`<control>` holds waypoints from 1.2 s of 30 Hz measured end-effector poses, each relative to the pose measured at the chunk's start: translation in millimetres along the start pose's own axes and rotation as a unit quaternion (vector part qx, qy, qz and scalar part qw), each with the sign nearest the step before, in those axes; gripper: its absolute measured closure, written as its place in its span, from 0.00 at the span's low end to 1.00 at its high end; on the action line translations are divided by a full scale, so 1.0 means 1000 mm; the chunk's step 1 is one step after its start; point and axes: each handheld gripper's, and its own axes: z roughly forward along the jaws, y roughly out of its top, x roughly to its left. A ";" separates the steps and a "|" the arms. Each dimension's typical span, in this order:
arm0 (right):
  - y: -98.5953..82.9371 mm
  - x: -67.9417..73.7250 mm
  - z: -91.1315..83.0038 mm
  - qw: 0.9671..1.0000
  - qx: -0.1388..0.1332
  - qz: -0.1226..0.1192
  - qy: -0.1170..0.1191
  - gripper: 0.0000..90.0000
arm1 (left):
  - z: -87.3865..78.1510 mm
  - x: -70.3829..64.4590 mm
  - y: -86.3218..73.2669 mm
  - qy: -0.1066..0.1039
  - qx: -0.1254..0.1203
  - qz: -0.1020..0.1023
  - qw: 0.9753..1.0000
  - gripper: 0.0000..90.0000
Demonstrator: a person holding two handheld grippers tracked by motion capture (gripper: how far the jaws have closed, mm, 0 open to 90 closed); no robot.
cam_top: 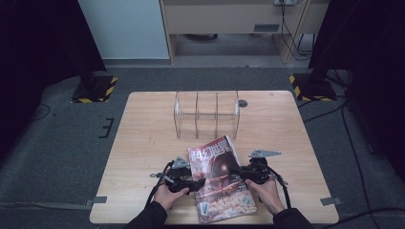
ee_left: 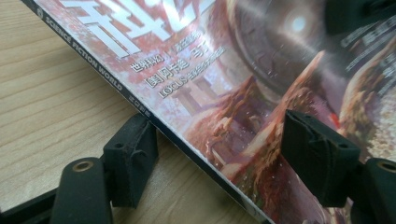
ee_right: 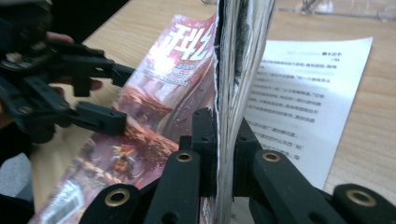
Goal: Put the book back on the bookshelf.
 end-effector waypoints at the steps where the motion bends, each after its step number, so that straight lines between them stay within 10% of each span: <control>1: 0.000 -0.001 0.001 1.000 0.005 -0.002 -0.002 0.93 | 0.000 0.000 0.000 0.000 0.000 0.000 1.000 0.31; 4: -0.002 0.000 0.004 1.000 0.015 -0.003 0.000 0.93 | 0.000 -0.001 0.001 -0.028 -0.006 -0.007 1.000 0.34; 18: -0.003 0.005 0.010 1.000 0.018 -0.018 0.007 0.91 | 0.006 -0.007 0.002 -0.024 0.024 0.003 0.999 0.47; 27: -0.003 0.004 0.012 1.000 0.020 -0.018 0.001 0.86 | 0.003 -0.004 0.005 -0.025 0.025 -0.027 0.999 0.61; 36: -0.005 -0.002 0.014 0.995 0.041 -0.038 -0.087 0.48 | -0.002 -0.005 0.008 -0.030 0.018 -0.043 0.998 0.70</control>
